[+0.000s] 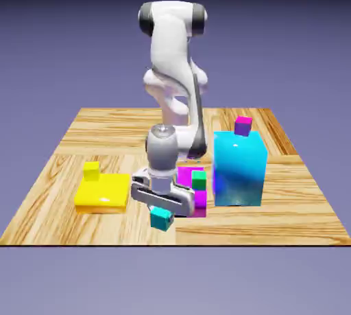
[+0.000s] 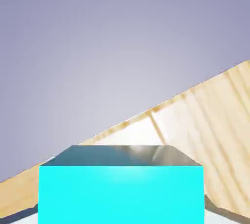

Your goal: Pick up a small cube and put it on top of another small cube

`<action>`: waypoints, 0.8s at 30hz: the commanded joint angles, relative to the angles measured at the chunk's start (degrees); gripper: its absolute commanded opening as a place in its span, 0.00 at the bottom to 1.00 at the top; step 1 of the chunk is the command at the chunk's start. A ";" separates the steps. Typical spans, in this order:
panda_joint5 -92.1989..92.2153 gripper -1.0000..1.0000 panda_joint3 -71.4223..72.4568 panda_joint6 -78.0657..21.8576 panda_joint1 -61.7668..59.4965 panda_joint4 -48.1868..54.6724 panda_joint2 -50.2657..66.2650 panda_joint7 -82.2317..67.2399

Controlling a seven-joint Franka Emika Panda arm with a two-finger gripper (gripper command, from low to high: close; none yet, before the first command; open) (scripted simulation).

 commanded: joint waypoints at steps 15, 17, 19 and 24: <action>-10.15 0.00 -20.30 -13.40 -19.38 -16.11 -30.54 -5.19; -8.98 0.00 -20.28 -11.14 -19.35 -16.40 -28.47 -6.04; -6.65 0.00 -20.23 -6.62 -19.28 -16.97 -24.32 -7.76; -3.08 1.00 -20.15 0.29 -19.18 -17.86 -17.98 -10.38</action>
